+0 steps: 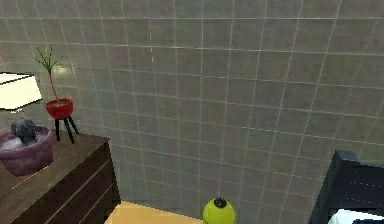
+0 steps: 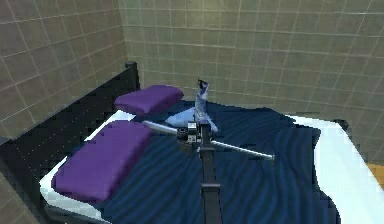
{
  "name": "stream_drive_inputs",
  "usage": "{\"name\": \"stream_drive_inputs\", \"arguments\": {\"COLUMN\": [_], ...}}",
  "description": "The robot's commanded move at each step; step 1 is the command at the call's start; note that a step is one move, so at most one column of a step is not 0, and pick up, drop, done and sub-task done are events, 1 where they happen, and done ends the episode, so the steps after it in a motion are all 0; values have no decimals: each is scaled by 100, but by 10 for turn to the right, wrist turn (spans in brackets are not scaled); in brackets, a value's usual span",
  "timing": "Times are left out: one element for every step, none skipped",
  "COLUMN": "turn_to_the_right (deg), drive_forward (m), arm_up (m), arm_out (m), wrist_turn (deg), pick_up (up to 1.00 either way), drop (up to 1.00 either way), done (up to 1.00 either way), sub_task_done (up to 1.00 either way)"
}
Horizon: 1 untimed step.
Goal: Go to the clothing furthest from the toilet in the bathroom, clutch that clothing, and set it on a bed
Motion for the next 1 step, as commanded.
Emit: {"name": "stream_drive_inputs", "arguments": {"turn_to_the_right": [0], "drive_forward": [0], "arm_up": [0], "arm_out": [0], "wrist_turn": [0], "pick_up": [0], "drop": [100], "done": [0], "sub_task_done": [0]}}
